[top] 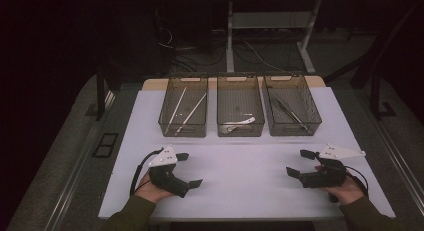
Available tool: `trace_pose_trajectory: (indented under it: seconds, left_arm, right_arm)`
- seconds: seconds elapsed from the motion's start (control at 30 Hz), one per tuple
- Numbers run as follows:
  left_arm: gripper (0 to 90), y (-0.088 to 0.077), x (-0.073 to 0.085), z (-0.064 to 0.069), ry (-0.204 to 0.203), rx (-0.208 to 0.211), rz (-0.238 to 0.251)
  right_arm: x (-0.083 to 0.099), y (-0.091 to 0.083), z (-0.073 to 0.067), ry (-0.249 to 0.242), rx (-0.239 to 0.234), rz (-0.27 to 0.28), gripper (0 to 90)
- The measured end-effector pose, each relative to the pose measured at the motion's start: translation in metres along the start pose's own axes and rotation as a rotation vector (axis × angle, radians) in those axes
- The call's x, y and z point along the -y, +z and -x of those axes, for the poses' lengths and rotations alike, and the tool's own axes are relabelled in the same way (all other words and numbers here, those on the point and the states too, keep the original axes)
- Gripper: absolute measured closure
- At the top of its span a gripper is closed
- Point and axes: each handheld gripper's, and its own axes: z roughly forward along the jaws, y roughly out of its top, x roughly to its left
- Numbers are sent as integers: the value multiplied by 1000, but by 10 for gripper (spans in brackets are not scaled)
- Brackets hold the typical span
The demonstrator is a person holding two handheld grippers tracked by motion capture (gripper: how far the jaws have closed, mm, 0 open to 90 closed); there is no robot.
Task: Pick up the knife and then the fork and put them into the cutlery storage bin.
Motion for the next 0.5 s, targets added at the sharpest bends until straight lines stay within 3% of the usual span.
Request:
trace_pose_trajectory:
  seconds: [0.5]
  left_arm:
    - [0,0,0,0,-1,-2,0]
  right_arm:
    - [4,-1,-2,-7,8,-14,122]
